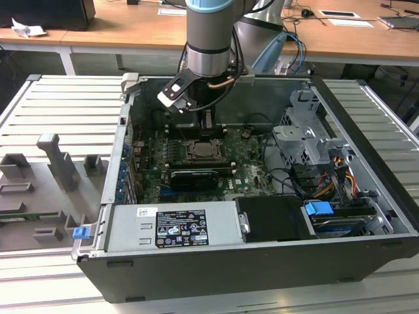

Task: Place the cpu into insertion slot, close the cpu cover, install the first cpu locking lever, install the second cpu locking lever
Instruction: 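Install the first cpu locking lever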

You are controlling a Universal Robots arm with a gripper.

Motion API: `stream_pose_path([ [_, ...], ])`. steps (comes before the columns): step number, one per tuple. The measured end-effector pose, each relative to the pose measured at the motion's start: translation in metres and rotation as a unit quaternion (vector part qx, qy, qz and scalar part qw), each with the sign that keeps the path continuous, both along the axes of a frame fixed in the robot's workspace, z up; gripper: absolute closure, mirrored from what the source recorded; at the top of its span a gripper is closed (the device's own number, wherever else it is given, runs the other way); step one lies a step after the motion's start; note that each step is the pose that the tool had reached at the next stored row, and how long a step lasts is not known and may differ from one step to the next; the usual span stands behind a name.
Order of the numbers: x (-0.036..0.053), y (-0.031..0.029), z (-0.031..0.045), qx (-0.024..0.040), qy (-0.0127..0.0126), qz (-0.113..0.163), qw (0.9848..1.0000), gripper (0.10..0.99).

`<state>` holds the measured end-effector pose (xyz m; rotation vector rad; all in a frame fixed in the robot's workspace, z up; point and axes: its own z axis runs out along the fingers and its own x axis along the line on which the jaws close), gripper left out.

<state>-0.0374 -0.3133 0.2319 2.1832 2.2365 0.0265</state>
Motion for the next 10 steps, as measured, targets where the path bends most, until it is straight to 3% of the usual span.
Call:
stream_pose_path([
  [7, 0.0, 0.0001, 0.0113, -0.0016, 0.0001, 0.0, 1.0, 0.98],
  [10, 0.0, 0.0001, 0.0216, -0.0032, 0.0003, 0.0, 1.0, 0.98],
])
